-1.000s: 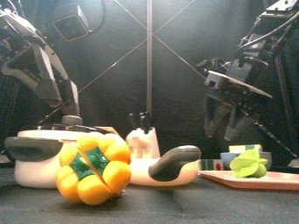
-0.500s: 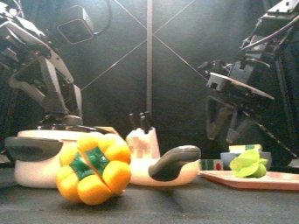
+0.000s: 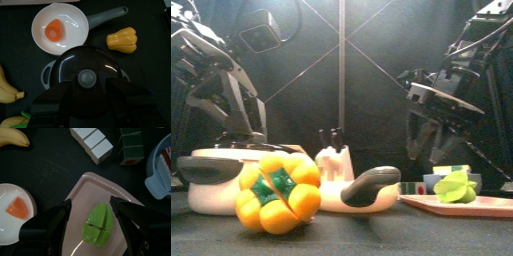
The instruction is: Grab pot lid
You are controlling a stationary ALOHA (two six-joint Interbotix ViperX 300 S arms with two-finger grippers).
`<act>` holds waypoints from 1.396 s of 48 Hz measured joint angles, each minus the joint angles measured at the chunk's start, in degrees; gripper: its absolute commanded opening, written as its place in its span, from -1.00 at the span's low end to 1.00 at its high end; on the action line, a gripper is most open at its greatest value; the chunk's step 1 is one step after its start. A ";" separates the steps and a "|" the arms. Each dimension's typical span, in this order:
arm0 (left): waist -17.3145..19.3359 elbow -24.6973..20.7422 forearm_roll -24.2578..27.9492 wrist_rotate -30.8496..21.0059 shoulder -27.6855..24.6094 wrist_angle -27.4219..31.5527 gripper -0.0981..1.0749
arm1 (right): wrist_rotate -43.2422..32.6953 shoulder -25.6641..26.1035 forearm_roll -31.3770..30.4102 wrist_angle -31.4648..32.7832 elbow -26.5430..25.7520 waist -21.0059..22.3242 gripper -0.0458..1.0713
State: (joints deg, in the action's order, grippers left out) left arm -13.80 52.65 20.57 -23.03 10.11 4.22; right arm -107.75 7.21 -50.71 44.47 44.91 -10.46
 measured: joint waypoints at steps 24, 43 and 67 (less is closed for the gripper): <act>0.18 -0.18 0.00 0.09 -0.09 0.00 0.52 | 0.00 -0.26 0.00 -0.18 0.09 0.00 0.77; 0.35 -1.14 1.41 0.18 0.00 1.41 0.28 | 0.00 -0.26 -0.09 -0.18 0.18 0.00 0.77; 0.35 -1.67 1.93 0.18 1.49 4.04 0.27 | 0.00 -0.53 -0.09 -0.18 0.26 0.00 0.77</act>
State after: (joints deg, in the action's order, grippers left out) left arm -13.45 50.98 22.50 -22.85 11.60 8.26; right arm -107.75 6.68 -50.80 44.30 45.18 -10.46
